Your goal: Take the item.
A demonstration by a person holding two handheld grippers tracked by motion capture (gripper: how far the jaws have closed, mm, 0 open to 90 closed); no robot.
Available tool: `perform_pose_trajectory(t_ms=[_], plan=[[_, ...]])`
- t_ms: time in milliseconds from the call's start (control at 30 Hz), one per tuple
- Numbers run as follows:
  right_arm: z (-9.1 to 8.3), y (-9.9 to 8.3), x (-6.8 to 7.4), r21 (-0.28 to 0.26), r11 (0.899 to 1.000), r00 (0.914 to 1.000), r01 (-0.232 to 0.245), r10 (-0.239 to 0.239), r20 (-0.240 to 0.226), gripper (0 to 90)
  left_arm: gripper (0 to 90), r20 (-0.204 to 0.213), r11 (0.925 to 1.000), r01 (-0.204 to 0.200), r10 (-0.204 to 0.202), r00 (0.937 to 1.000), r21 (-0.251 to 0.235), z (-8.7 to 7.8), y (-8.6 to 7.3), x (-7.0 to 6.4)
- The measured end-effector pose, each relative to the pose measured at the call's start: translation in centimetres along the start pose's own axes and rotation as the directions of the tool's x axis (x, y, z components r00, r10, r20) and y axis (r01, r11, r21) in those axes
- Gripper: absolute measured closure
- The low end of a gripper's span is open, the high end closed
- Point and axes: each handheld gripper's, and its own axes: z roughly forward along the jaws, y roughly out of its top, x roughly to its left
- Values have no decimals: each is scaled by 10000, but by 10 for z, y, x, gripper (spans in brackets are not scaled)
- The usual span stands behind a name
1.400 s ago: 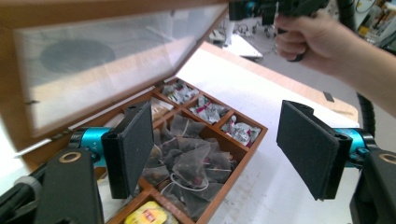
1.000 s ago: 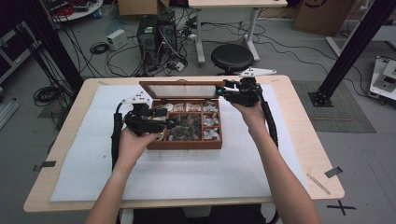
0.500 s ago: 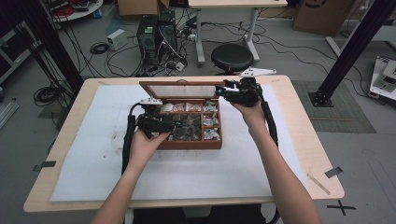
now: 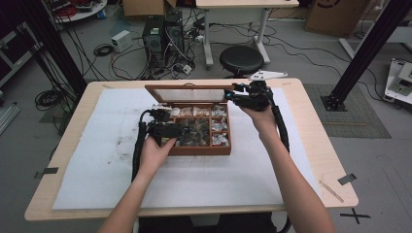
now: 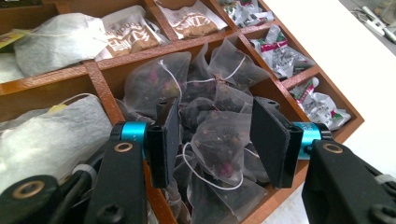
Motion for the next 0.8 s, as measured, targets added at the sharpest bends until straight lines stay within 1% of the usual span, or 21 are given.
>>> perform_pose_trajectory(t_ms=[100, 167, 233, 267, 300, 333, 367, 433, 567, 600, 667, 700, 800], plan=[[0, 0, 0, 1, 10000, 10000, 7, -7, 2, 530, 522, -90, 10000, -47, 48, 9999, 52, 1, 0, 0], [0, 0, 0, -13, 10000, 10000, 11, -11, 4, 530, 522, -109, 9999, -5, 6, 9999, 109, 2, 0, 1], [0, 0, 0, -8, 10000, 10000, 31, -31, 10, 530, 558, -119, 10000, -14, 15, 9999, 78, 3, -1, 1], [0, 0, 0, -5, 10000, 10000, 35, -35, 8, 530, 579, -206, 9999, -42, 44, 9998, 104, 4, -1, 0], [0, 0, 0, -8, 10000, 10000, 38, -38, 3, 531, 632, -414, 9998, -60, 68, 9991, 194, 5, -1, 0], [0, 0, 0, 10, 10000, 10000, 34, -34, 10, 531, 661, -533, 9994, -80, 97, 9985, 333, 6, -1, 0], [0, 0, 1, 21, 10000, 10000, 33, -33, 4, 531, 674, -557, 9992, -17, 39, 9984, 406, 8, -2, -1], [0, 0, 1, 19, 10000, 10000, 29, -29, 6, 531, 707, -441, 9994, 54, -38, 9990, 345, 8, -3, 0], [0, 0, 1, 16, 10000, 10000, 27, -27, 6, 531, 859, -270, 9995, -134, 142, 9995, 301, 6, -4, 0], [0, 0, 1, 2, 10000, 10000, 27, -27, 10, 531, 874, -188, 9997, -74, 79, 9998, 253, 6, -4, 0], [0, 0, 0, -17, 10000, 10000, 42, -42, 7, 531, 886, -101, 9996, -113, 116, 9999, 251, 5, -4, -1], [0, 0, 1, 0, 10000, 10000, 9, -9, 9, 531, 890, -59, 9995, -207, 208, 9998, 247, 5, -4, -1], [0, 0, 1, -3, 10000, 10000, 14, -14, 8, 531, 894, 99, 9994, -325, 324, 9994, 80, 2, -4, -2]])
